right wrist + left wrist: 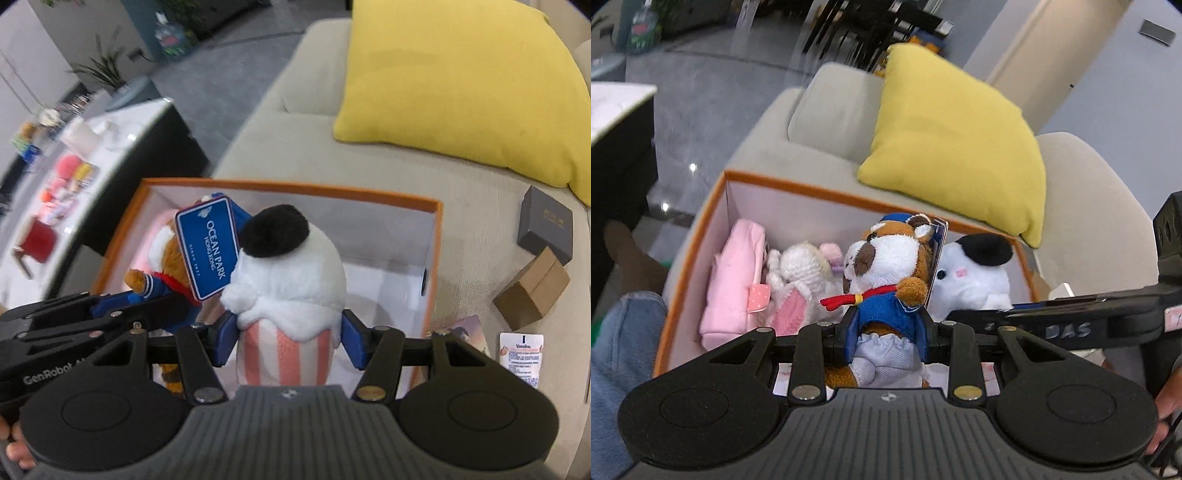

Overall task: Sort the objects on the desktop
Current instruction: 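Carry the panda plush and plush dog into the shoebox and release them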

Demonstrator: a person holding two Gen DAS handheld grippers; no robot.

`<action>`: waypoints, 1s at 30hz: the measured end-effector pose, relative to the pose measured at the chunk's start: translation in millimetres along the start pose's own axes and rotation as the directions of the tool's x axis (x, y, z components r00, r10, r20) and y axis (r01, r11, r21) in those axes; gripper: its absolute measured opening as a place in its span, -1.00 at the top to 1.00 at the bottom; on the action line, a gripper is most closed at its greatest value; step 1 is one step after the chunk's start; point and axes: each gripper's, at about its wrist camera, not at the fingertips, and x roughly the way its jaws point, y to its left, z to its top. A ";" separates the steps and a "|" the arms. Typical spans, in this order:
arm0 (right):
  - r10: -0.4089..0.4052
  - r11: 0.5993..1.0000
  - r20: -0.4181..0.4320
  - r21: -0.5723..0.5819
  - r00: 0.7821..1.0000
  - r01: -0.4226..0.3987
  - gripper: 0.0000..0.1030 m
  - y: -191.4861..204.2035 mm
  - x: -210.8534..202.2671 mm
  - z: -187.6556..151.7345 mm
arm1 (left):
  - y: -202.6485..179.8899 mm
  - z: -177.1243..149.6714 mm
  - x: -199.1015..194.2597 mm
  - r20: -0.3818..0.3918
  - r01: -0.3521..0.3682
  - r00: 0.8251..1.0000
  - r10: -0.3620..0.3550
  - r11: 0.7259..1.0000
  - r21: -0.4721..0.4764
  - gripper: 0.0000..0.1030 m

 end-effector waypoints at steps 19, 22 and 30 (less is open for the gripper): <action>-0.084 0.996 -0.097 -0.039 0.992 0.081 -0.21 1.8 64.6 10.7 | 50.3 -10.0 48.6 -0.162 0.105 0.978 -0.132 0.981 -0.161 0.21; -0.094 0.994 -0.104 -0.070 0.990 0.087 -0.21 3.2 60.3 8.9 | 49.2 -12.7 49.1 -0.187 0.120 0.972 -0.145 0.983 -0.137 0.23; -0.143 0.983 -0.132 -0.134 0.981 0.126 -0.20 8.5 45.2 1.7 | 51.0 -16.7 55.7 -0.253 0.161 0.949 -0.189 0.979 -0.127 0.27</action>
